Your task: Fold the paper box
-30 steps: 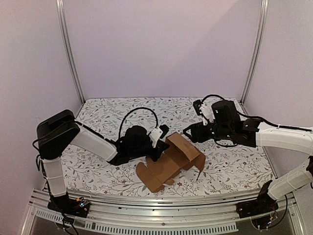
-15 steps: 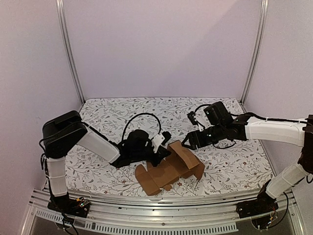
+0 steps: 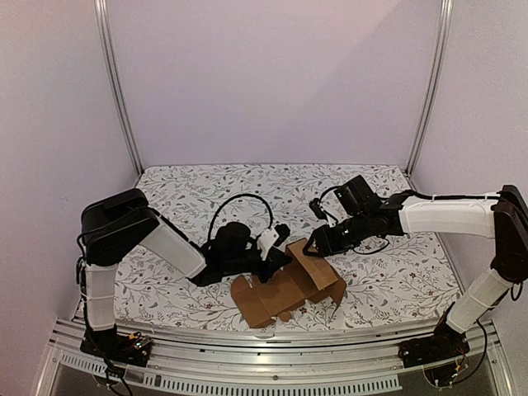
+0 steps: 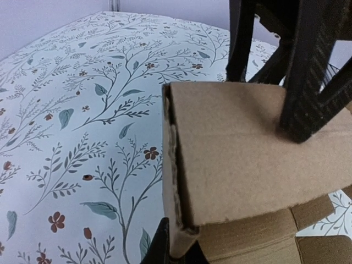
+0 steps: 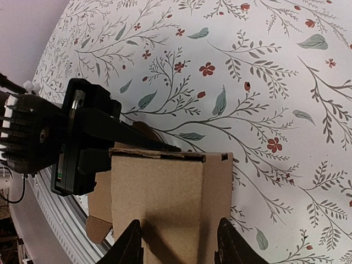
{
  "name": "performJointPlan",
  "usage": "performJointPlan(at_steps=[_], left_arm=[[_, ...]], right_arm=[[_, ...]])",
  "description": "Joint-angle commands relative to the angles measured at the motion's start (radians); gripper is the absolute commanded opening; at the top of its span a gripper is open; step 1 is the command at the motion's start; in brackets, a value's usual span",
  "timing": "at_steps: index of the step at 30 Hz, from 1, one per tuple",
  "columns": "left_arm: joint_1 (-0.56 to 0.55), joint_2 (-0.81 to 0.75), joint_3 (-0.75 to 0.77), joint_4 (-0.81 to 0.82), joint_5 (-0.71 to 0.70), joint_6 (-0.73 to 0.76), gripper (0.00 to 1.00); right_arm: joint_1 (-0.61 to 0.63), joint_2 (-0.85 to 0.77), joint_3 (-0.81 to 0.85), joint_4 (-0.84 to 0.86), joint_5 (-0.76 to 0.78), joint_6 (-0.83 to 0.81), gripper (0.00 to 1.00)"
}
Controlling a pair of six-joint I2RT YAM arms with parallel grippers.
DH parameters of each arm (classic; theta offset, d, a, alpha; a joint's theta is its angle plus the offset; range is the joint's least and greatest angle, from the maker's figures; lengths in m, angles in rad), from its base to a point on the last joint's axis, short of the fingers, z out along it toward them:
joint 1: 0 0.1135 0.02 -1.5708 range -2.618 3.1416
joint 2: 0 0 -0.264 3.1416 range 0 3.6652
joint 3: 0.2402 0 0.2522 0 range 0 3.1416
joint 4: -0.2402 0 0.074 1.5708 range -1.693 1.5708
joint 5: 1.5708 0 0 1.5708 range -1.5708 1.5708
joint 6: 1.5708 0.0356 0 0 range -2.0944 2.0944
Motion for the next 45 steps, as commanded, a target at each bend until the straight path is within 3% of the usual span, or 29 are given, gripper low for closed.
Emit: performJointPlan(at_steps=[1, 5, 10, 28, 35, 42, 45], left_arm=[[-0.004, 0.03, -0.012, 0.069, 0.03, -0.012, 0.13], [-0.004, 0.05, -0.018, 0.13, 0.036, -0.031, 0.25], [-0.004, 0.082, -0.005, 0.182, 0.043, -0.043, 0.31], [-0.005, 0.183, 0.088, 0.325, 0.055, -0.081, 0.32], [-0.007, 0.209, 0.118, 0.329, 0.066, -0.099, 0.24], [-0.009, 0.226, 0.132, 0.32, 0.077, -0.106, 0.0], [-0.011, 0.222, 0.128, 0.318, 0.067, -0.1, 0.0]], right_arm=[[-0.005, 0.02, 0.006, -0.012, -0.029, 0.017, 0.43], [-0.005, 0.012, -0.003, -0.014, -0.035, 0.028, 0.42], [-0.005, 0.011, -0.006, -0.009, -0.035, 0.047, 0.41], [-0.005, -0.005, -0.028, 0.006, -0.046, 0.076, 0.39], [-0.005, -0.009, -0.032, 0.012, -0.052, 0.082, 0.39], [-0.004, -0.017, -0.039, 0.018, -0.052, 0.089, 0.39], [-0.005, -0.018, -0.043, 0.023, -0.053, 0.096, 0.39]])
